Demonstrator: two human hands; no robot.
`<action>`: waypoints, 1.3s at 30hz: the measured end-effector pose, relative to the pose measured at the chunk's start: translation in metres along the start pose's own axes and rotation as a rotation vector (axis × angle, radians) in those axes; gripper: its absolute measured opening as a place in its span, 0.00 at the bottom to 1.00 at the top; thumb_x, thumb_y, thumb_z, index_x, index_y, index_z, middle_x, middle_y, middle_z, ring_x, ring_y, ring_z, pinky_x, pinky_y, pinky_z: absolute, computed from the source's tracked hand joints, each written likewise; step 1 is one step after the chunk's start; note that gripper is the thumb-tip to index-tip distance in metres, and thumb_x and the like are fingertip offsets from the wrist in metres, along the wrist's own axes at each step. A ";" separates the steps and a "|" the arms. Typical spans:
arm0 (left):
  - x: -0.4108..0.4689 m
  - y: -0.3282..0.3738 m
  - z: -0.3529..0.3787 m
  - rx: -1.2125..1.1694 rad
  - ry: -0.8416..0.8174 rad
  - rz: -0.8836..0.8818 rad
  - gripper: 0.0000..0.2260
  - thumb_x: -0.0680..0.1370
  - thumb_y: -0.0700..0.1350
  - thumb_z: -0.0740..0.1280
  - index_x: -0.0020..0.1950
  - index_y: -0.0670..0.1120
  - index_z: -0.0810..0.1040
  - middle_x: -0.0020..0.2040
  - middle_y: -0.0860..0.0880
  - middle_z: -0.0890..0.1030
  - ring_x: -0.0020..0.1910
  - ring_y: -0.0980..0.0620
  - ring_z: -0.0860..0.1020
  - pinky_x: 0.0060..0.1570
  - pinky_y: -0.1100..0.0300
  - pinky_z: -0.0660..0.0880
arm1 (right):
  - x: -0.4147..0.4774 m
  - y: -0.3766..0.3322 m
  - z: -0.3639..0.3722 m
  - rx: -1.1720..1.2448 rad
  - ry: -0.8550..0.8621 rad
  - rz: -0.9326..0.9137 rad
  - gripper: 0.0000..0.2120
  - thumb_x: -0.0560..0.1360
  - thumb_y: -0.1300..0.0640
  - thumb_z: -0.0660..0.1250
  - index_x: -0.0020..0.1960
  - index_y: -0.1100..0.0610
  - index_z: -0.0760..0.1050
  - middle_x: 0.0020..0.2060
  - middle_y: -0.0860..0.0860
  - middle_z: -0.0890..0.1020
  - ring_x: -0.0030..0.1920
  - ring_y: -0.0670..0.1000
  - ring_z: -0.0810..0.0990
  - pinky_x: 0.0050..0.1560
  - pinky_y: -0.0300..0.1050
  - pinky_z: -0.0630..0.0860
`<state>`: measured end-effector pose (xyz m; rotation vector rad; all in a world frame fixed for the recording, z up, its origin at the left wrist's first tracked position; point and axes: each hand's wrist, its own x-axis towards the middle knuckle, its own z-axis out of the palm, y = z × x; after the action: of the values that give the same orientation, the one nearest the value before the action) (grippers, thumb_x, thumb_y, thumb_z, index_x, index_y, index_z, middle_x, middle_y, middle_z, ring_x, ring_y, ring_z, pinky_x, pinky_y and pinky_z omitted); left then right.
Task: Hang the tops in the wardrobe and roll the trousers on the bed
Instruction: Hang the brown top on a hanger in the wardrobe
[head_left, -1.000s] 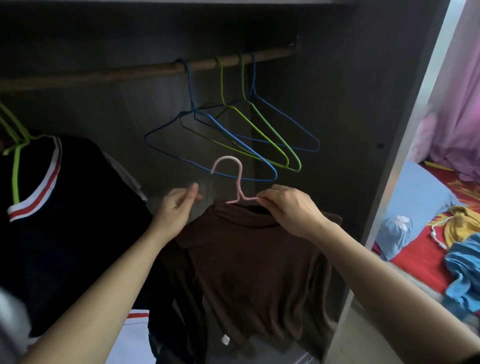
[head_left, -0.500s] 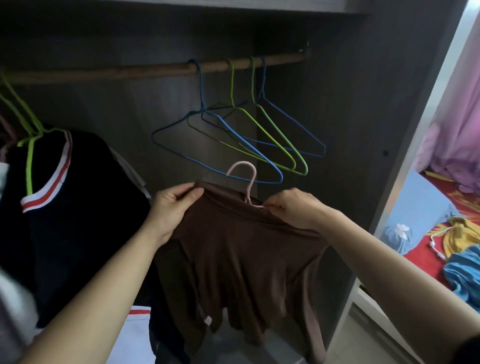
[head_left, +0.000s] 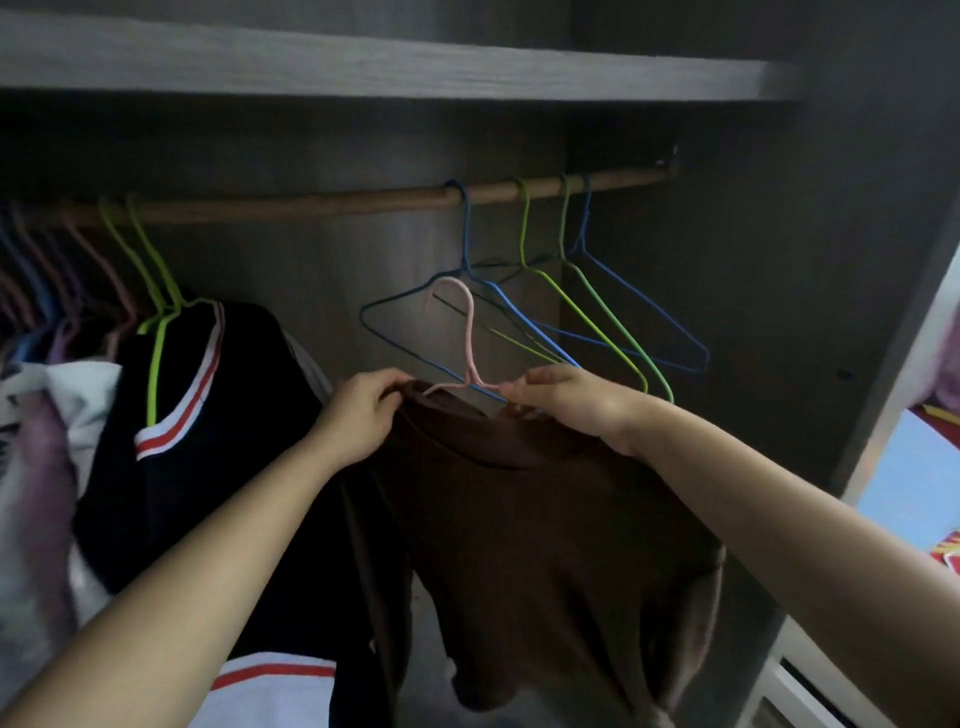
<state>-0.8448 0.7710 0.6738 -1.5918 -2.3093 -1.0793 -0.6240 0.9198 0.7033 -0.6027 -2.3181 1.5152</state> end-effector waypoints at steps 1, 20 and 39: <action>0.007 0.003 -0.009 0.119 0.041 0.034 0.13 0.77 0.33 0.63 0.57 0.44 0.81 0.54 0.45 0.82 0.55 0.44 0.79 0.56 0.55 0.74 | 0.003 -0.009 0.001 0.076 0.002 0.008 0.12 0.78 0.51 0.69 0.50 0.61 0.80 0.43 0.55 0.83 0.42 0.52 0.81 0.51 0.49 0.78; 0.081 0.005 -0.109 0.798 0.333 -0.050 0.43 0.69 0.39 0.70 0.80 0.47 0.52 0.81 0.50 0.48 0.79 0.50 0.46 0.74 0.40 0.43 | 0.104 -0.063 0.068 0.246 0.166 -0.276 0.09 0.81 0.57 0.65 0.45 0.59 0.80 0.28 0.47 0.77 0.21 0.38 0.70 0.22 0.31 0.65; 0.066 0.024 -0.082 0.557 0.374 -0.097 0.26 0.80 0.58 0.58 0.74 0.46 0.68 0.79 0.43 0.58 0.78 0.41 0.54 0.73 0.40 0.56 | 0.017 -0.006 0.015 -0.250 0.510 -0.469 0.04 0.76 0.52 0.69 0.46 0.43 0.80 0.35 0.44 0.82 0.32 0.39 0.80 0.37 0.32 0.74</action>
<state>-0.8751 0.7752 0.7775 -0.9862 -2.1773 -0.5971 -0.6468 0.9145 0.7034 -0.4000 -2.0584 0.7624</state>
